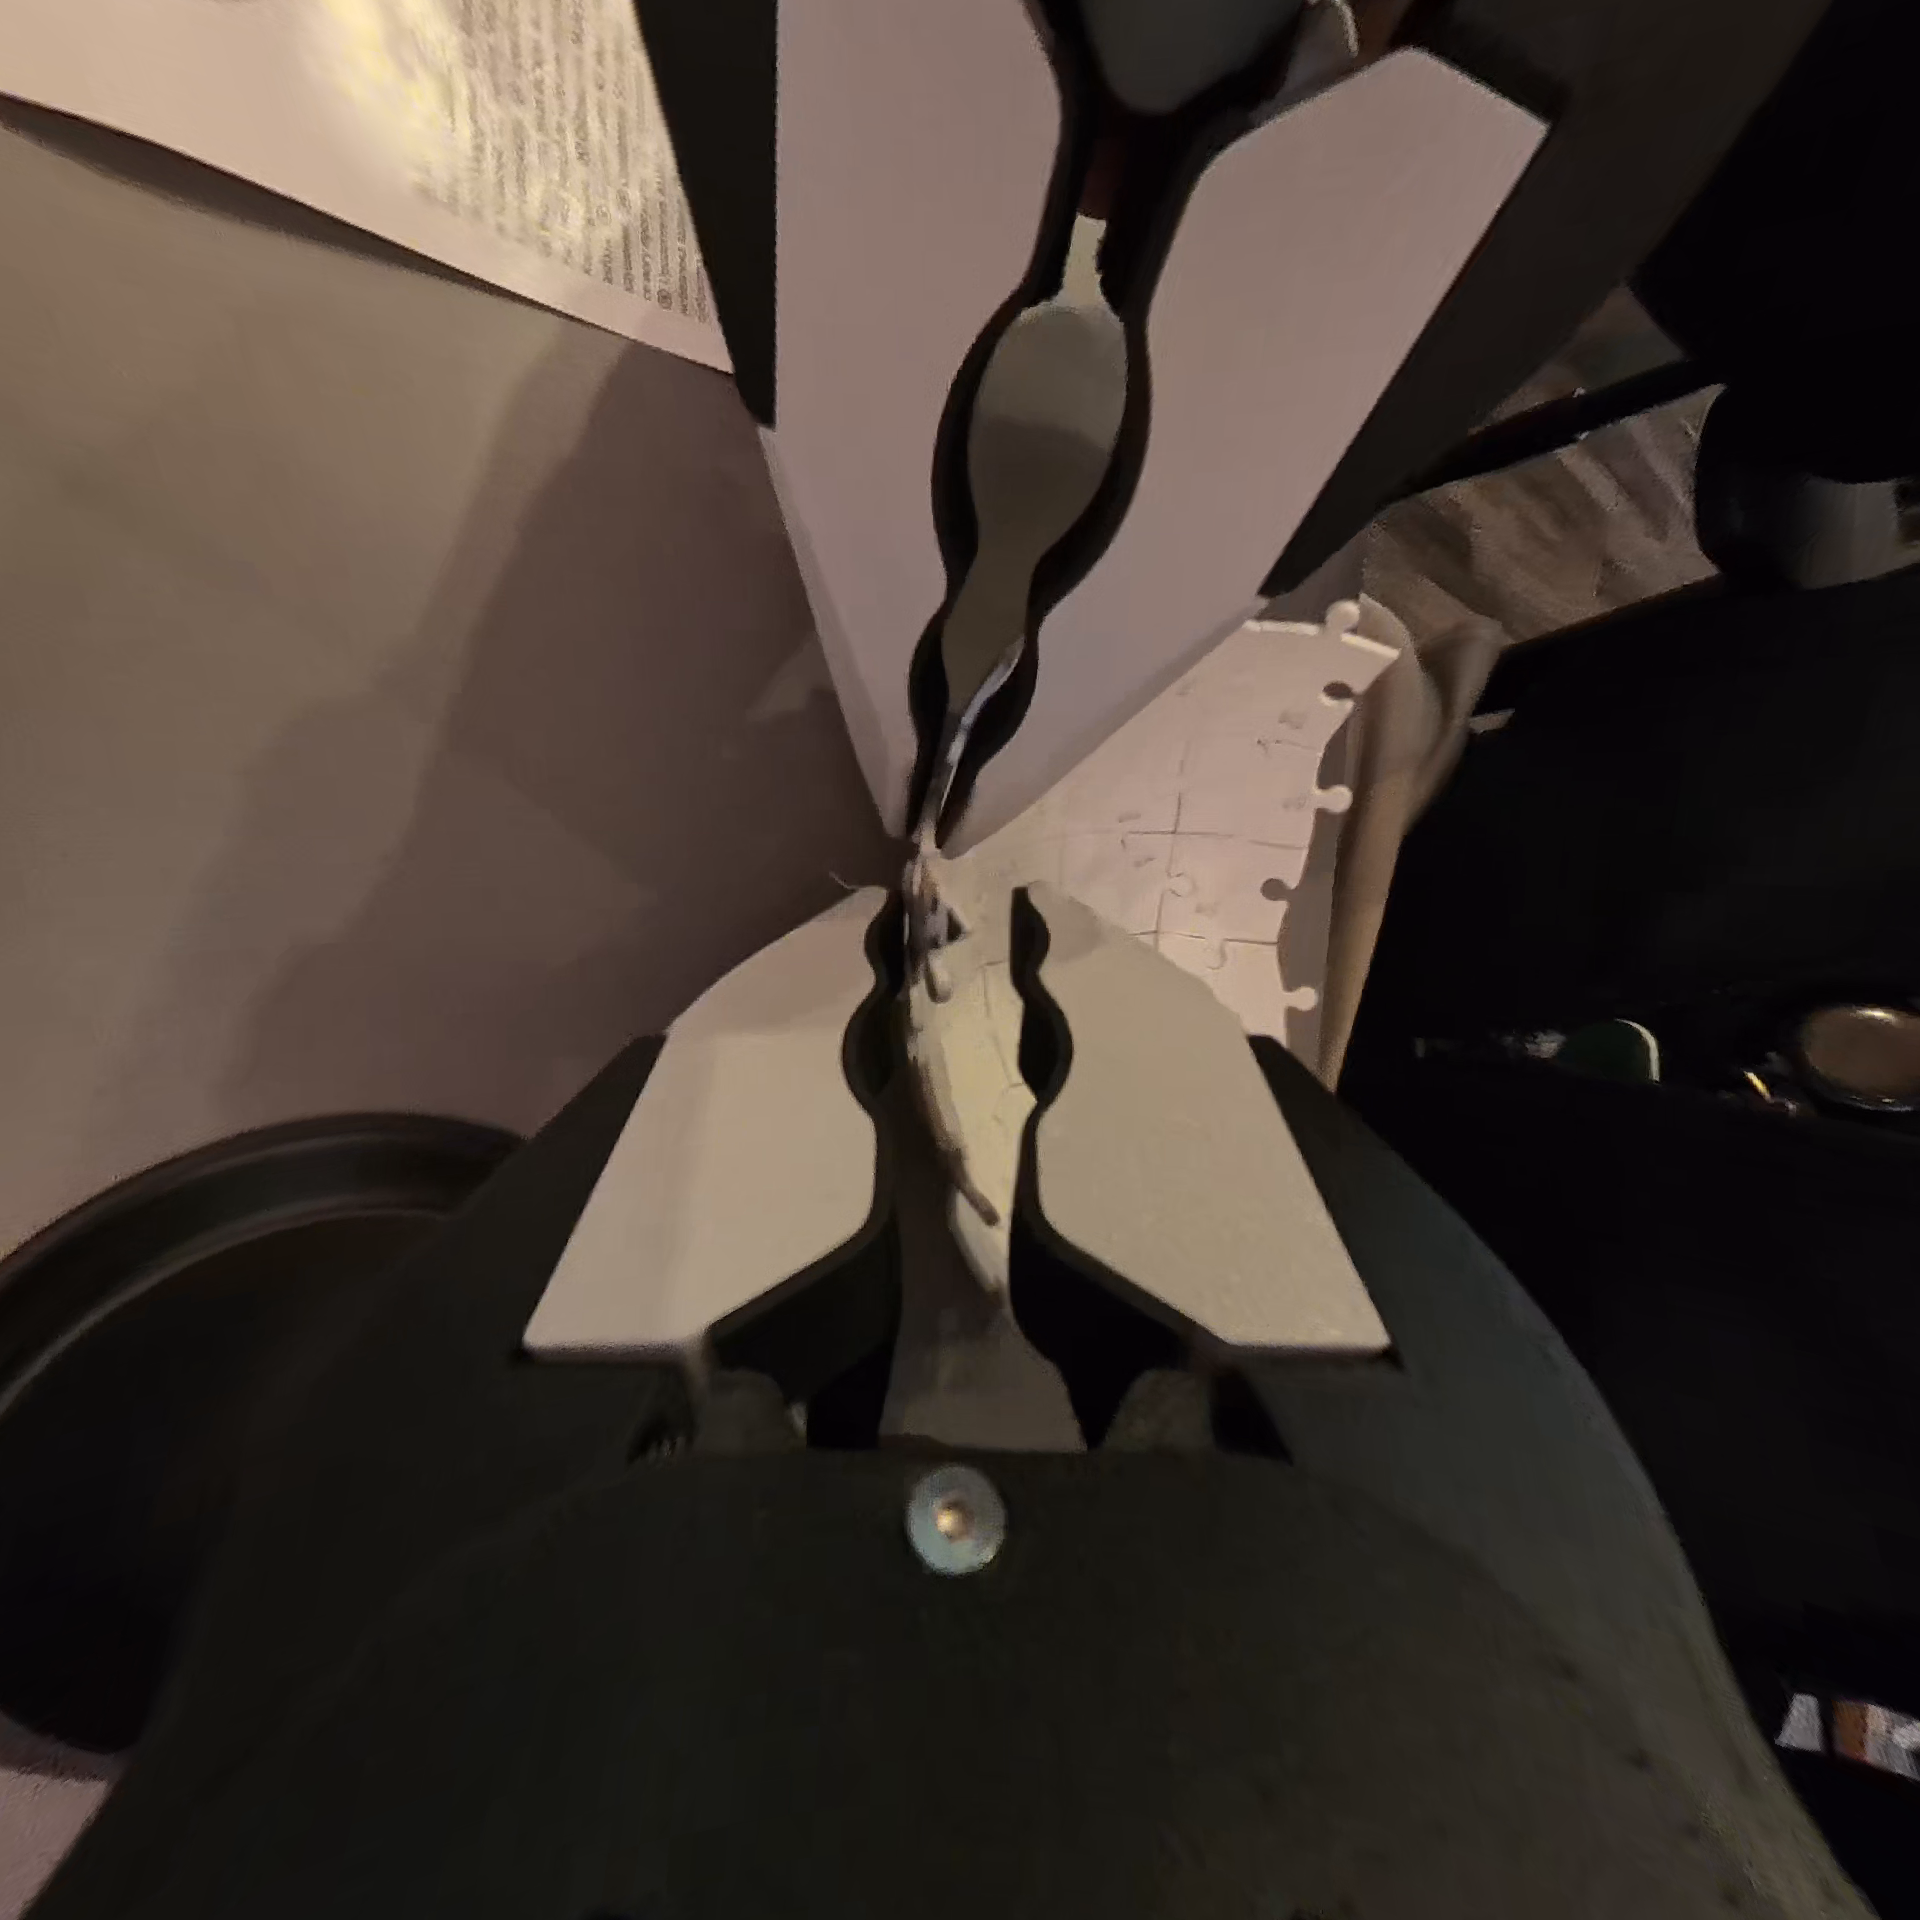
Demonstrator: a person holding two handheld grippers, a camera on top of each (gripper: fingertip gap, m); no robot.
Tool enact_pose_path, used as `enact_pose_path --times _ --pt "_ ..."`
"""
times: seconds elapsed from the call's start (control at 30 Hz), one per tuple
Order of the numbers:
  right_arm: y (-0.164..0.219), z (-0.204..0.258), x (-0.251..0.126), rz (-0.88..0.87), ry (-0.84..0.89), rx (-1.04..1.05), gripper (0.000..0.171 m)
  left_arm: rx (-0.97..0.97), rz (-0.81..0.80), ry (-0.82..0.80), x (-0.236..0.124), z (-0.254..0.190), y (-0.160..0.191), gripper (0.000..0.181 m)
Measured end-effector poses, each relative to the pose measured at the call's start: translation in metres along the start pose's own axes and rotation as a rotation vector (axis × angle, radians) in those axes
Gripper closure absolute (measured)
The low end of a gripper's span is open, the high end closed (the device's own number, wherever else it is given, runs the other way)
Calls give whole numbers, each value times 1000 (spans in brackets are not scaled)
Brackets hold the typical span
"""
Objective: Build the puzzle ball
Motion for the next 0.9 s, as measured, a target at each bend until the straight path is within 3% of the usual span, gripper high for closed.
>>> enact_pose_path --times 0.03,0.23,0.7,0.9 --pt "0 0 1 3 -2 4 170 8 7 3 1 1 1 162" --pt "-1 4 4 -12 -30 26 170 7 75 20 1 4 6 177" --pt "1 2 8 -13 -62 118 169 -60 56 58 2 7 8 177" --pt "-1 6 5 -14 -48 68 169 -45 115 111 5 -4 18 152"
Point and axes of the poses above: each gripper's, where its closed fingertips meet, x out along the fingers, y out of its underside, z = x × y across the jaws, the point moved 1 cm from there along -x, back along the fingers, and after that the axes turned 8 degrees about y, right-handed, at the moved point
